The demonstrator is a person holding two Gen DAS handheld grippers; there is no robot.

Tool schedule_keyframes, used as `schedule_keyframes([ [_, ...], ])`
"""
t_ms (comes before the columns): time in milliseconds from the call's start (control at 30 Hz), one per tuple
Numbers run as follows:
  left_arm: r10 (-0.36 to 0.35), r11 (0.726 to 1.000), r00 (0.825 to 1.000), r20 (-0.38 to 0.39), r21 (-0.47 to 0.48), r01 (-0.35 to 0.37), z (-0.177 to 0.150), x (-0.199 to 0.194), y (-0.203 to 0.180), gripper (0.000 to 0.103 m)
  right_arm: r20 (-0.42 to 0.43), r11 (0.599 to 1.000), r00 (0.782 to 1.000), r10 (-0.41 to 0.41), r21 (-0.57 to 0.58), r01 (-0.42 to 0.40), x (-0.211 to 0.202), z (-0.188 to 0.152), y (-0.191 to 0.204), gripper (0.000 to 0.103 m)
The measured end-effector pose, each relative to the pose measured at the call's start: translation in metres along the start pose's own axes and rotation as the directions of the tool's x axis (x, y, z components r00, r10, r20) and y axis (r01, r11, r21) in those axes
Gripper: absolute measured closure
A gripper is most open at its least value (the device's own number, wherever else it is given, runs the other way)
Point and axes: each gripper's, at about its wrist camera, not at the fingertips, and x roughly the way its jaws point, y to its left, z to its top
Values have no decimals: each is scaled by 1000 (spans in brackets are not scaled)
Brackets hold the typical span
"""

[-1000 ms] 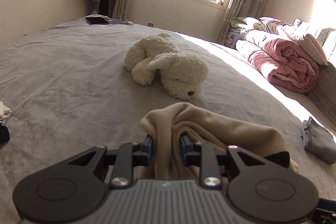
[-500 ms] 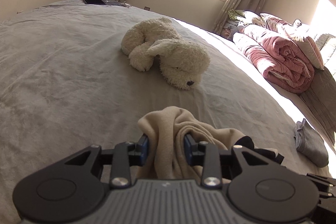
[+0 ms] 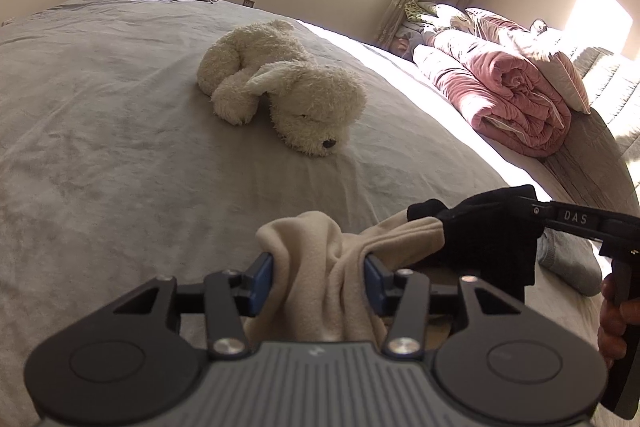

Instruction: Fold clothes

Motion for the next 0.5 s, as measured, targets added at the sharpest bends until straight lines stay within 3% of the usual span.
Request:
schedule_keyframes([
  [100, 4, 1000, 1000, 5, 18, -4, 0, -1, -2, 56, 18, 999, 1000, -2, -35, 3, 0, 16, 11, 89],
  [233, 0, 1000, 1000, 23, 29, -1, 3, -6, -1, 86, 73, 995, 997, 18, -99, -11, -5, 40, 35, 89],
  [367, 15, 1000, 998, 64, -9, -14, 6, -14, 6, 89, 116, 985, 991, 59, -166, -39, -9, 60, 67, 89],
  [433, 35, 999, 995, 97, -36, -32, 9, -20, 13, 98, 127, 980, 989, 82, -192, -57, -10, 65, 82, 89],
  [500, 70, 997, 990, 119, -51, -64, 11, -25, 21, 98, 134, 972, 985, 108, -221, -76, -8, 68, 99, 89],
])
